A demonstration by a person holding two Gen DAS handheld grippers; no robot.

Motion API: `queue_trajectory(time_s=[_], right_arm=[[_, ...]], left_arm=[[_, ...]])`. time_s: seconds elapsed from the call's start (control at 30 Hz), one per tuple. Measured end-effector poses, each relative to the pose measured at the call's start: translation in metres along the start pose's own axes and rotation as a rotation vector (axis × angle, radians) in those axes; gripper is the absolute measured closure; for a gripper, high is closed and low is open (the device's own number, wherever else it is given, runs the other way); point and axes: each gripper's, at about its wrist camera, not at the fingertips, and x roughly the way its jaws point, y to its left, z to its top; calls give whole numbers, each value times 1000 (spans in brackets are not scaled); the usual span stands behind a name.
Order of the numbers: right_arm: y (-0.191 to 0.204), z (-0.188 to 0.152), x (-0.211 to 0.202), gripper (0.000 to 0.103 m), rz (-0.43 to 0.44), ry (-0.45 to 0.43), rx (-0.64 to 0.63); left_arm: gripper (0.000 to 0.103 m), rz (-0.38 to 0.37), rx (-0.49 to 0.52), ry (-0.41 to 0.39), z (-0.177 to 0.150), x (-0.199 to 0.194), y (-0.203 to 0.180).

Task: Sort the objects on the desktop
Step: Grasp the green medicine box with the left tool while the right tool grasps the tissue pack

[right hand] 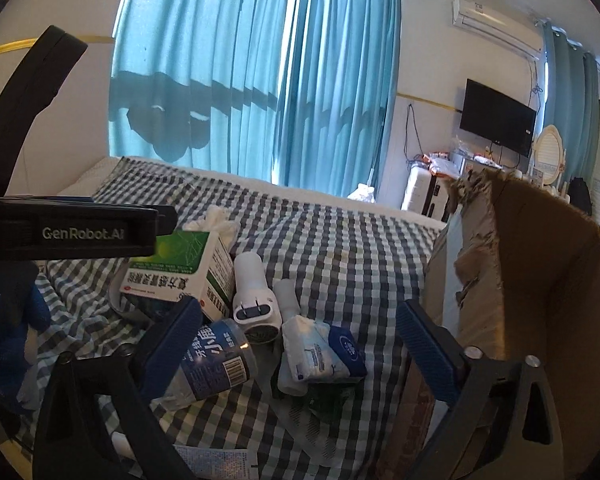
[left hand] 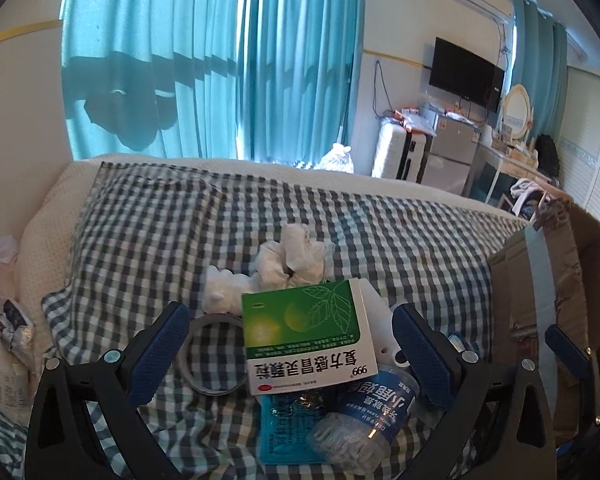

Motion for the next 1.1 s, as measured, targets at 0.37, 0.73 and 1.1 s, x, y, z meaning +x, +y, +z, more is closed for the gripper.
queue_trajectory(time_s=[0.37, 0.73, 1.1], right_arm=[[21, -10, 22, 15, -14, 33, -128], [7, -26, 52, 15, 11, 133, -70], [-10, -35, 63, 65, 22, 188, 1]], left_arm=[[0, -8, -9, 83, -10, 43, -8], [0, 4, -25, 172, -24, 82, -6], [9, -13, -22, 210, -39, 95, -5]])
